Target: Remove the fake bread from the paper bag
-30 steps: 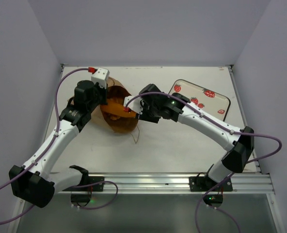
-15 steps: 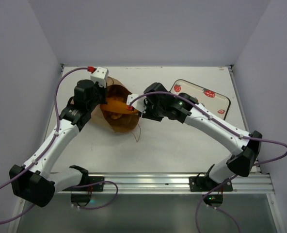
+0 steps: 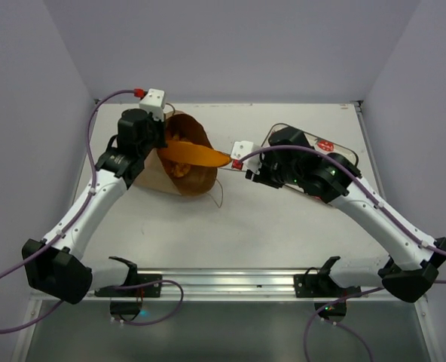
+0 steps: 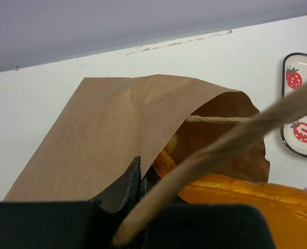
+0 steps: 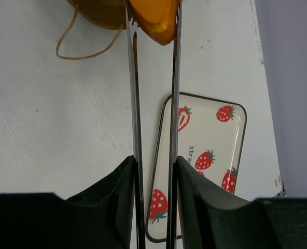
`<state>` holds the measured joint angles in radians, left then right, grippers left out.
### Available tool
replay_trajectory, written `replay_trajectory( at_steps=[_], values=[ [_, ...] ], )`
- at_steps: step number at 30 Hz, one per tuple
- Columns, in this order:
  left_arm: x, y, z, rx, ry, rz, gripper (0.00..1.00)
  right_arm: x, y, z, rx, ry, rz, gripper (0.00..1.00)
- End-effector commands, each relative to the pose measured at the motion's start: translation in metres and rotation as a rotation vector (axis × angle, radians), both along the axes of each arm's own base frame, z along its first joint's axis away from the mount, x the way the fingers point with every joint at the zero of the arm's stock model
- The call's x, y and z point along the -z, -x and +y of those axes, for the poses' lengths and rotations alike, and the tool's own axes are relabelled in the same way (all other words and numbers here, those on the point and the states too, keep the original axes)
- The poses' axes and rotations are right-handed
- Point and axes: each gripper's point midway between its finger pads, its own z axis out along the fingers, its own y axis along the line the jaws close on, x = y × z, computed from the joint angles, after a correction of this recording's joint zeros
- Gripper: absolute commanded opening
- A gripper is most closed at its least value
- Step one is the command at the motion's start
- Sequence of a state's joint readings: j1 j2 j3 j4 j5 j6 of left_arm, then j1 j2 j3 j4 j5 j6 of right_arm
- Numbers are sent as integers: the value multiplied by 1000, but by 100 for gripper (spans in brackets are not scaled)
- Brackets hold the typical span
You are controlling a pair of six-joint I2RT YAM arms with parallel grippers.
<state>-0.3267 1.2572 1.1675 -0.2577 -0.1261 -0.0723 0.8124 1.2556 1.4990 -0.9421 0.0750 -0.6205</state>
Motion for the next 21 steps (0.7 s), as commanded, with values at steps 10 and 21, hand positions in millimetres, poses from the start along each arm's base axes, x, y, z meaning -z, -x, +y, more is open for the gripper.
replay_trajectory(
  at_steps=[10, 21],
  values=[
    [-45, -22, 15, -62, 68, -84, 0, -2, 16, -17, -33, -61, 34, 0],
    [-36, -51, 34, -124, 71, -58, 0, -19, 37, -52, -1, -103, -35, 0]
  ],
)
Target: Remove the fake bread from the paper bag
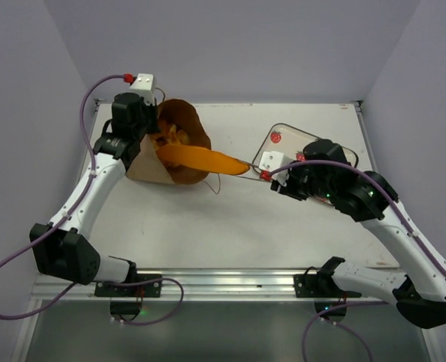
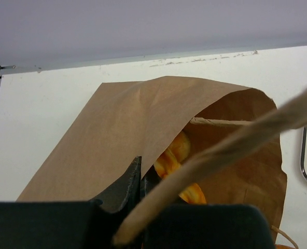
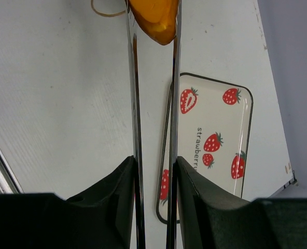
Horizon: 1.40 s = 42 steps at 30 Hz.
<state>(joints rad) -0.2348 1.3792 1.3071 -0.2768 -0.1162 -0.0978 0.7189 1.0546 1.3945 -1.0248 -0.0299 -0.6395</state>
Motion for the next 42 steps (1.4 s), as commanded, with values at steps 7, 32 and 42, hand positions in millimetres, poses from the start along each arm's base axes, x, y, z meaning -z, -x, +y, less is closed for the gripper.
replay_trajectory(
  at_steps=[7, 32, 42],
  values=[
    [-27, -25, 16, -50, 82, -65, 0, -25, 10, -25, 56, -85, -102, 0],
    [-20, -35, 16, -14, 102, -15, 0, -48, 12, -108, 416, -178, -212, 0],
    [-12, 5, 2, 87, 152, -53, 0, 10, -14, -136, 566, 35, -119, 0]
  ],
)
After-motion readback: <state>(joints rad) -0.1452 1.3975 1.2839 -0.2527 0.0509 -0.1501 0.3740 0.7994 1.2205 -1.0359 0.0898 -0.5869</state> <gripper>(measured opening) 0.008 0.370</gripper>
